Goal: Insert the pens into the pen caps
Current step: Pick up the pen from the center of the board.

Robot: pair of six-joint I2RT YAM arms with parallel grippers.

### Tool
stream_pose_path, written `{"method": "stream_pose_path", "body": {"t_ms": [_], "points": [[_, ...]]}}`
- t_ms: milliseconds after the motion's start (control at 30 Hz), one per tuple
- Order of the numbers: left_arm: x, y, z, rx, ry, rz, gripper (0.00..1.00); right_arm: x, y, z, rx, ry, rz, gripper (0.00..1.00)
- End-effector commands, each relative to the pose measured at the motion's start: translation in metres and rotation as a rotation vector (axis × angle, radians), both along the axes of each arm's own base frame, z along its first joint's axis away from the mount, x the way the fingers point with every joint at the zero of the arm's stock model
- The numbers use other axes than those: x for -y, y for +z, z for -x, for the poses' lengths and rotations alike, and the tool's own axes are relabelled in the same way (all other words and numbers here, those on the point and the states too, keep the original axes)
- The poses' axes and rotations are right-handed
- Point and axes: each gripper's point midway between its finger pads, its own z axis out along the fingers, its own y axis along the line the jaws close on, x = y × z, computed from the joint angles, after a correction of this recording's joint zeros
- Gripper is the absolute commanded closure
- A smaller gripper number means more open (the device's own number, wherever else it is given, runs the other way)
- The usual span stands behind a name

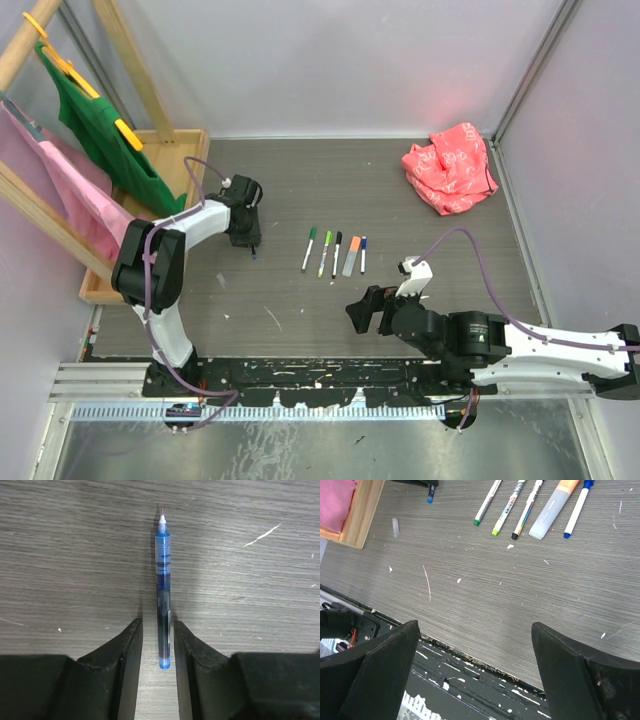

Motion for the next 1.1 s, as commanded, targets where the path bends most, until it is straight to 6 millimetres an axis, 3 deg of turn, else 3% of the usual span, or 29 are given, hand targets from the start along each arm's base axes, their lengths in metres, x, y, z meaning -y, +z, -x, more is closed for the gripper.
{"method": "stream_pose_path", "body": {"t_ms": [0, 133, 467, 700, 1067], "points": [[0.005, -0.002, -0.013, 0.029, -0.022, 0.017, 0.69, -0.001, 0.011, -0.004, 0.013, -0.034, -0.037, 0.01], [0.006, -0.009, -0.012, 0.012, -0.024, 0.016, 0.71, -0.001, 0.011, -0.004, 0.013, -0.031, -0.037, 0.01], [0.009, -0.005, 0.001, 0.012, -0.031, 0.057, 0.96, -0.001, 0.010, -0.005, 0.014, -0.034, -0.030, 0.01], [0.046, 0.045, 0.036, 0.139, -0.108, 0.203, 0.98, 0.004, 0.010, -0.010, 0.024, -0.078, -0.026, 0.01], [0.074, 0.108, 0.106, 0.289, -0.152, 0.395, 0.98, -0.013, 0.009, -0.023, 0.051, -0.079, 0.099, 0.01]]}}
